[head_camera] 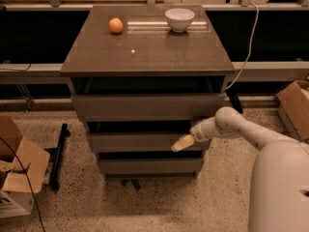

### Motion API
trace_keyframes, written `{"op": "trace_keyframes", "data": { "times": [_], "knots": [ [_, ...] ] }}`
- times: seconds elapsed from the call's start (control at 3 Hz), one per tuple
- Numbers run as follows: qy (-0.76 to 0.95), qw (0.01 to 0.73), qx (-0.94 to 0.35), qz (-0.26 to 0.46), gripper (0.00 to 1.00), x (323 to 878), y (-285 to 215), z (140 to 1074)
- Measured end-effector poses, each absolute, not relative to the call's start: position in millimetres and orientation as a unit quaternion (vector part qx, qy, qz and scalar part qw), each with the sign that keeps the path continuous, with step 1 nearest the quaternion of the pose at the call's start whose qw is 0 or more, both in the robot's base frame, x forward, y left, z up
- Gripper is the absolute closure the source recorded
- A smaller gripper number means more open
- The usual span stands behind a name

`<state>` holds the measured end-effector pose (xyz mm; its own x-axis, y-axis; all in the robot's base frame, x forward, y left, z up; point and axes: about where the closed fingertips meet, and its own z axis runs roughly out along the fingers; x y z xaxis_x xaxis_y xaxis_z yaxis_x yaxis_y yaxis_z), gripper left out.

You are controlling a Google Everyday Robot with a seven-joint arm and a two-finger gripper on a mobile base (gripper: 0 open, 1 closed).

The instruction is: Open middle drawer

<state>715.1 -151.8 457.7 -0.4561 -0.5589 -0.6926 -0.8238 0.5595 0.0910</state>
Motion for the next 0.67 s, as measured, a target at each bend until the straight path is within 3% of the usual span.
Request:
{"op": "trace_keyframes", "data": {
  "times": [0.33, 0.67],
  "knots": [
    [0.83, 0.308, -0.414, 0.214, 0.17, 725, -154, 448],
    [0.841, 0.289, -0.397, 0.227, 0.48, 715, -160, 428]
  ]
}}
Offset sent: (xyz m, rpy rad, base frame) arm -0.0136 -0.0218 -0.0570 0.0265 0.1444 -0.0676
